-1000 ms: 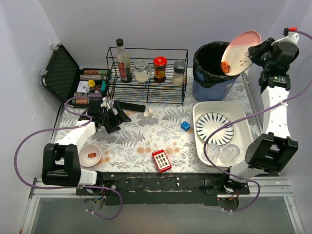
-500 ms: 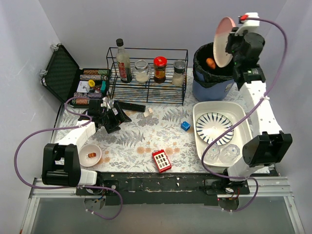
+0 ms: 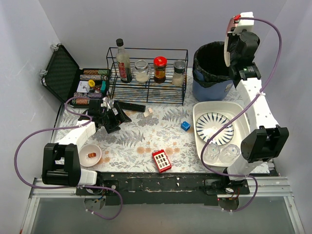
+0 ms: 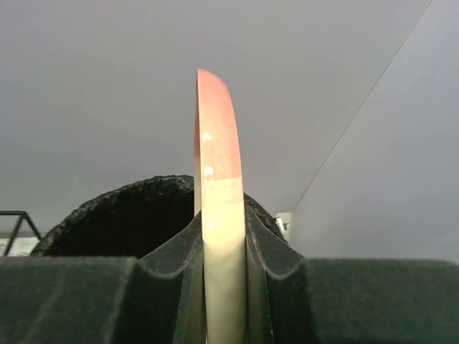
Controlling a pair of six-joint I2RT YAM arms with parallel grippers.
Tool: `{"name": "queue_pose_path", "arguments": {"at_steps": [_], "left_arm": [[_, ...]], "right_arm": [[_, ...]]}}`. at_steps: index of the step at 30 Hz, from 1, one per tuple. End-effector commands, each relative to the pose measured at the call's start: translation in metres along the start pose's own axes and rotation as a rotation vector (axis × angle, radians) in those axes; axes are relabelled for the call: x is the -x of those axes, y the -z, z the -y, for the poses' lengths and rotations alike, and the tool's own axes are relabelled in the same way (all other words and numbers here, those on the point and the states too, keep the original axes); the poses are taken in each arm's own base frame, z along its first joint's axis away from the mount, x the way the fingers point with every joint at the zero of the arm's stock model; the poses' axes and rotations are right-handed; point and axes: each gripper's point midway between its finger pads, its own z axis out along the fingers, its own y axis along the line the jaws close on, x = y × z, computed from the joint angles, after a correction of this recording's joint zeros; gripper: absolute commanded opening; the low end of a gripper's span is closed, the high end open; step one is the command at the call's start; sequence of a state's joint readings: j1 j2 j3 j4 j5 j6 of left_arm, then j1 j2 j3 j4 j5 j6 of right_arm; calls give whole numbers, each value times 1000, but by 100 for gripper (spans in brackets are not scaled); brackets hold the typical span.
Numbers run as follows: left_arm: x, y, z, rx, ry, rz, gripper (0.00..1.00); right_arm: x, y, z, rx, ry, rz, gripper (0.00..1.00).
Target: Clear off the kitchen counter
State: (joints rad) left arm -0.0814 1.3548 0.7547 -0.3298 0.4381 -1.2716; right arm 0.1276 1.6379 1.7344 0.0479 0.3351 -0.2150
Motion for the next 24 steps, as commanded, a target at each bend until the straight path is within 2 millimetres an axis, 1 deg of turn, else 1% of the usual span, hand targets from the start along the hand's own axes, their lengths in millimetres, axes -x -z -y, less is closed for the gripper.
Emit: {"name": "queue_pose_path", "arguments": {"at_steps": [1,4,5,7,8,9,12,14,17,21,24], "left_arm": [[8,0,6,-18,-16,11,86],[8,-1,7,-24,-13,11,87],[8,-1,7,-27,-11,8,87],[7,-2,8,-36,-9,3,87],[7,-3,8,-39,-8,0,86],[5,-3,8,-41,-7,-5,87],[5,-3,8,-43,-13,-7,86],[5,-3,9,-48,-16,-11,86],[6,-3,10,-53,-15,-9,86],[6,-2,13,-67,-16,-11,85],[6,-2,14,-70,-15,-12,85]], "right_arm": [[151,58,31,6,-238,377,1],[172,86,21,120,-362,410,1],[176,97,18,154,-399,417,1],[176,115,14,203,-472,416,1],[173,123,10,230,-521,406,1],[165,130,5,262,-549,390,1],[157,156,-5,340,-658,358,1],[146,169,-12,380,-717,316,1],[131,194,-24,460,-792,247,1],[99,222,-37,520,-888,137,1],[74,240,-40,524,-947,69,1]]}}
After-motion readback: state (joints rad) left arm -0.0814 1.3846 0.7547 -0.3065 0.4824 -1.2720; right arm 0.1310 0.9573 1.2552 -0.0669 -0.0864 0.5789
